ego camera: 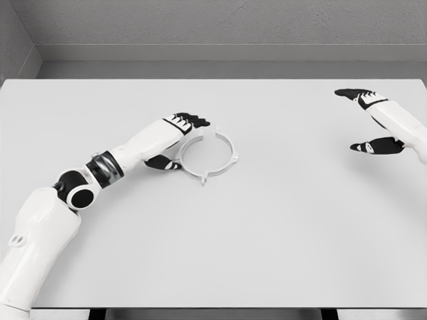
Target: Assemble PVC drainage pipe clamps
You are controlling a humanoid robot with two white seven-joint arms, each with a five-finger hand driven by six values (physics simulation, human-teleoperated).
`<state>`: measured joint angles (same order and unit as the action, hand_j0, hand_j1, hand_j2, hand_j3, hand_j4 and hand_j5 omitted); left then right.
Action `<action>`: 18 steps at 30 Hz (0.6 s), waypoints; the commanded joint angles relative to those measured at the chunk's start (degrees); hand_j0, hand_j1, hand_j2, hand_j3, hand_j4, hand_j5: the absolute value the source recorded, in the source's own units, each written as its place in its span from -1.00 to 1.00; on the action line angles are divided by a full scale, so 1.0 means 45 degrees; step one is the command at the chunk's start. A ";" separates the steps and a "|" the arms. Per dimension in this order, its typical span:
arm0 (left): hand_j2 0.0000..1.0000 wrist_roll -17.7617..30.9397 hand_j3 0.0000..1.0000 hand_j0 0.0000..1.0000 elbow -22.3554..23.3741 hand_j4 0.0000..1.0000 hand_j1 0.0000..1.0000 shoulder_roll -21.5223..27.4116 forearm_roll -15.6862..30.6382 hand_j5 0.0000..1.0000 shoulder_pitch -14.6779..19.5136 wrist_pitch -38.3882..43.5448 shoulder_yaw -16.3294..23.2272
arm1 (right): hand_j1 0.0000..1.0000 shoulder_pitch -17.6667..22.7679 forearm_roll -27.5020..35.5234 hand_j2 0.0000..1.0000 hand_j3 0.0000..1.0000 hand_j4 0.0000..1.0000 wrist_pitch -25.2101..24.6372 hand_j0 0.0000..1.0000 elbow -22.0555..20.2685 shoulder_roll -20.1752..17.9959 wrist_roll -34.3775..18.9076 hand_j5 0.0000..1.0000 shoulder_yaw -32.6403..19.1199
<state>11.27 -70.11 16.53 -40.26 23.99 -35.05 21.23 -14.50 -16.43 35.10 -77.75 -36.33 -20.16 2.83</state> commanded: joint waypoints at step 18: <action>1.00 -0.0005 1.00 1.00 0.0052 1.00 1.00 -0.0119 0.0080 1.00 0.0058 0.0012 0.0088 | 1.00 -0.0020 0.0097 1.00 1.00 1.00 -0.0022 1.00 -0.0028 0.0007 0.0007 1.00 0.0094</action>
<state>11.28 -69.92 16.11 -40.33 24.26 -35.05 21.49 -14.59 -16.43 35.10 -77.83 -36.25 -20.15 3.20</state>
